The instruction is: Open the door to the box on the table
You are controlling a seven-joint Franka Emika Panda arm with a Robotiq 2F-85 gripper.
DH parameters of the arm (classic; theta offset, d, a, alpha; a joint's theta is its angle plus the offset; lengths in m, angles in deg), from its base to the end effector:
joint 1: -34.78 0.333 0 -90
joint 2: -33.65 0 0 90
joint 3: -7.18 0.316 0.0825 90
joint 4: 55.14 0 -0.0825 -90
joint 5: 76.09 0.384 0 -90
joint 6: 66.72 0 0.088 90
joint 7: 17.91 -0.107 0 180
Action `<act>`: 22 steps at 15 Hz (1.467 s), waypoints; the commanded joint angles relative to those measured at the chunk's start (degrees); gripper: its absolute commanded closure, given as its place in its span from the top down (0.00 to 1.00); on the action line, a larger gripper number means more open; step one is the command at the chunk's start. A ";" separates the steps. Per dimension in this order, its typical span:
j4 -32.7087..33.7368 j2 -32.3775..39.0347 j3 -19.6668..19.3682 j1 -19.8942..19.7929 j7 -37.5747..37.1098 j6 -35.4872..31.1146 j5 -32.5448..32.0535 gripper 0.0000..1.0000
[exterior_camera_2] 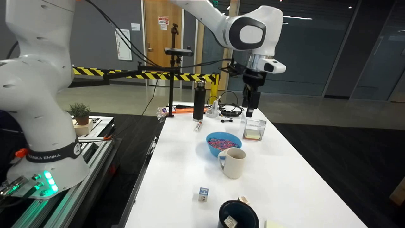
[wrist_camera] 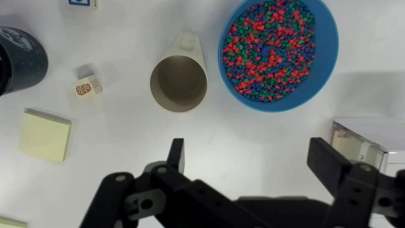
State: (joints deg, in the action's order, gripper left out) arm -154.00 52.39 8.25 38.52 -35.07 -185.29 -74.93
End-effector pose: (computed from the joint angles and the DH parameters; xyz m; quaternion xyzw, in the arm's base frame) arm 0.6457 0.0544 0.3955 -0.9935 0.1128 -0.0061 0.0133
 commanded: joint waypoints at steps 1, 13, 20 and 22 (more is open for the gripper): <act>3.34 5.14 -0.49 0.87 1.49 -3.39 -2.45 1.00; 19.83 19.67 0.77 4.25 6.11 -6.01 -2.58 1.00; 26.52 24.47 1.40 5.51 6.15 -4.46 -2.02 1.00; 23.32 22.96 1.12 5.67 5.54 -6.38 -2.13 1.00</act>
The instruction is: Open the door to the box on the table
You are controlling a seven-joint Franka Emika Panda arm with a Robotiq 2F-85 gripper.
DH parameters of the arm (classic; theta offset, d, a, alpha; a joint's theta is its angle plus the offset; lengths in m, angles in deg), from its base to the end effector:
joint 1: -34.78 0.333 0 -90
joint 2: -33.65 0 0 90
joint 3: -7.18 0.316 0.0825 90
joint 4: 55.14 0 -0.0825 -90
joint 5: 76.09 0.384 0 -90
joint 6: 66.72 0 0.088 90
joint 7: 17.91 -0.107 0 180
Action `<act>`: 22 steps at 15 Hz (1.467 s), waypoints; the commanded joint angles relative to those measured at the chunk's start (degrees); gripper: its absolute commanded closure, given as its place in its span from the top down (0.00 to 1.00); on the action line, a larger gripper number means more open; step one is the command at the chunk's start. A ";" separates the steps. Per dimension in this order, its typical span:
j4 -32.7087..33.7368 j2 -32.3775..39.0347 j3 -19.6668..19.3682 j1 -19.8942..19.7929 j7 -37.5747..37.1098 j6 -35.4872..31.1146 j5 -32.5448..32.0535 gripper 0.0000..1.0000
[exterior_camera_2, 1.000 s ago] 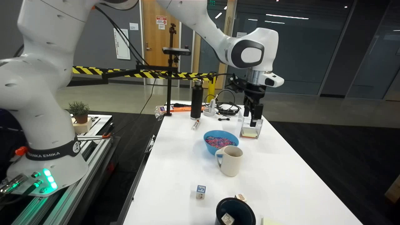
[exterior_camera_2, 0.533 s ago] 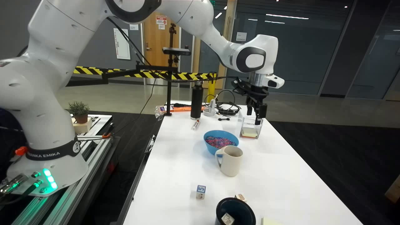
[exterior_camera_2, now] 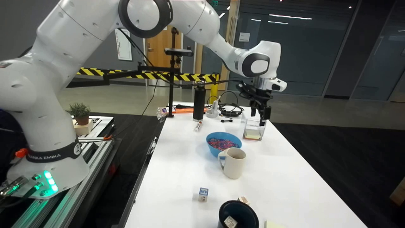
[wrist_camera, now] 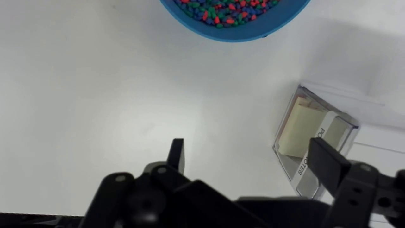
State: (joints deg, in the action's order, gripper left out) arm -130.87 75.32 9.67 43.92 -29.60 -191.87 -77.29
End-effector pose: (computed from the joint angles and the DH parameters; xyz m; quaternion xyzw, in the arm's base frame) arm 0.7385 0.1432 0.3169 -0.9977 0.0015 -0.0655 0.0187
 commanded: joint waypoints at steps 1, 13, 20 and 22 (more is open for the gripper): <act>0.61 0.27 -0.30 0.30 0.06 0.35 0.23 1.00; 1.60 4.36 -2.09 0.89 2.24 -3.48 -1.24 1.00; 7.13 8.29 -2.31 2.99 -3.08 -4.03 -0.49 1.00; 8.91 9.13 -2.51 3.85 -4.72 -3.93 -0.53 1.00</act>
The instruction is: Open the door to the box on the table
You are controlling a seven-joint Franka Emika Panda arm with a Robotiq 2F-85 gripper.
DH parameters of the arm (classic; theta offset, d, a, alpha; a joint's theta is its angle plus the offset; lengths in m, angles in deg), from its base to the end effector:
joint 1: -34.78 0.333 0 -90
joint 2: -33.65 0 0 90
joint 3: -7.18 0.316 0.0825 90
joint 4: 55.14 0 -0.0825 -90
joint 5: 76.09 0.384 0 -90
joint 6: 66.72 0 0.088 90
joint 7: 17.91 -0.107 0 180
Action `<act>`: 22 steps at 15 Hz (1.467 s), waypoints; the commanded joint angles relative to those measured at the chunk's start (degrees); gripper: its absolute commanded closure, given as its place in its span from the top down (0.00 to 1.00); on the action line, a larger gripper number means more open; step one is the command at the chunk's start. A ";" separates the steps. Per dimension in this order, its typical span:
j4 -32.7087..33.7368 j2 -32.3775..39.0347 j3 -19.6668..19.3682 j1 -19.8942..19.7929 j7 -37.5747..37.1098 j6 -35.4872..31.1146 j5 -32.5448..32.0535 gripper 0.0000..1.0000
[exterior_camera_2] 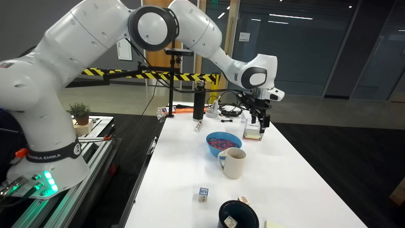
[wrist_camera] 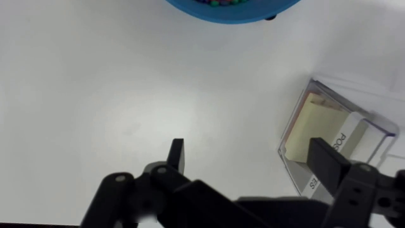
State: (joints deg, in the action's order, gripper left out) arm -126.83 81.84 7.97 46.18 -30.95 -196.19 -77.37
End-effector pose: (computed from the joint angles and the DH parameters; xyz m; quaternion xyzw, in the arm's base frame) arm 0.7526 0.1590 0.2716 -0.9965 0.0038 -0.0825 0.0141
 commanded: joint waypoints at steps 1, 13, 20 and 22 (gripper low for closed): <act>5.61 2.96 -0.96 1.99 -4.15 0.31 -0.53 1.00; 11.30 6.01 -2.20 3.05 -8.91 1.39 -0.17 1.00; 12.27 6.65 -2.38 3.81 -11.88 2.00 0.14 1.00; 11.99 6.35 -2.49 4.12 -13.47 2.37 0.27 1.00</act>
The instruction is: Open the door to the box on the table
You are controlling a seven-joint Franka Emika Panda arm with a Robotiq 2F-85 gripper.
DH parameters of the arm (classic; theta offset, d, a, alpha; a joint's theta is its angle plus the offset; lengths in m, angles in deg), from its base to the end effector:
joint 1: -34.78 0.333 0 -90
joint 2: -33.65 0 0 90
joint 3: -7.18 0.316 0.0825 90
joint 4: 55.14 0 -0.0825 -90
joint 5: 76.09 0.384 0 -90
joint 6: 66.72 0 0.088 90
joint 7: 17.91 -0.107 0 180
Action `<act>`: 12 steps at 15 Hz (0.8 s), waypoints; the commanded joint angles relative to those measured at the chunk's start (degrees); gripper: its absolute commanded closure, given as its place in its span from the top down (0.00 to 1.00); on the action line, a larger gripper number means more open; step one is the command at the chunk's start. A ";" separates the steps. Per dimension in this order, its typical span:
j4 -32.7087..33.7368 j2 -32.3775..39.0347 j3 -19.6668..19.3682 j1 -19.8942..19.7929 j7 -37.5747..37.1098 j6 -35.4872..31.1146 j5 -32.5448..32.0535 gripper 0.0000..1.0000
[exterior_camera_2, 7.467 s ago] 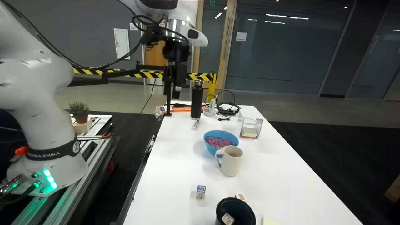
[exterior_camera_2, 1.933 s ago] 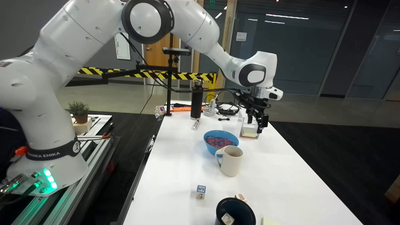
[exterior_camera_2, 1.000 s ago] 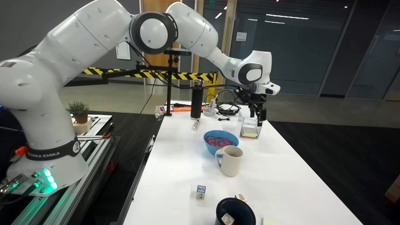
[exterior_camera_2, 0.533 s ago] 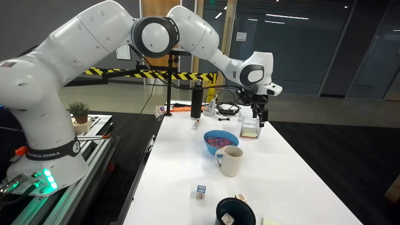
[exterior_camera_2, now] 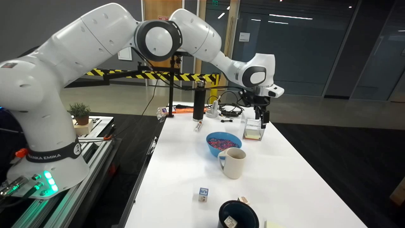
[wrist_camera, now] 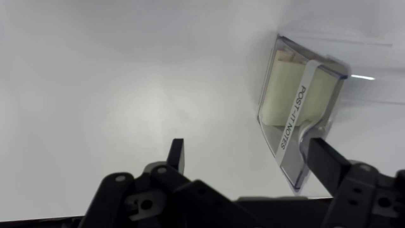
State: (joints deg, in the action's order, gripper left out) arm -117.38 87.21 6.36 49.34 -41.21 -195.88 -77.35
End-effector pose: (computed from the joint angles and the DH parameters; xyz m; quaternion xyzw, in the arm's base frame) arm 0.7716 0.1922 0.2778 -0.9904 0.0733 -0.1150 0.0231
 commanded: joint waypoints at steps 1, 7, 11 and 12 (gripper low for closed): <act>2.52 0.95 -0.99 1.12 -4.18 2.15 0.30 1.00; 2.52 0.98 -1.62 1.73 -8.36 3.51 0.26 1.00; 2.67 1.18 -1.93 1.89 -9.91 3.80 0.26 1.00; 2.72 1.26 -1.89 1.86 -10.08 3.83 0.30 1.00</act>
State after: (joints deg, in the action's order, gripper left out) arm -117.22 87.22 5.16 50.64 -49.31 -193.81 -77.33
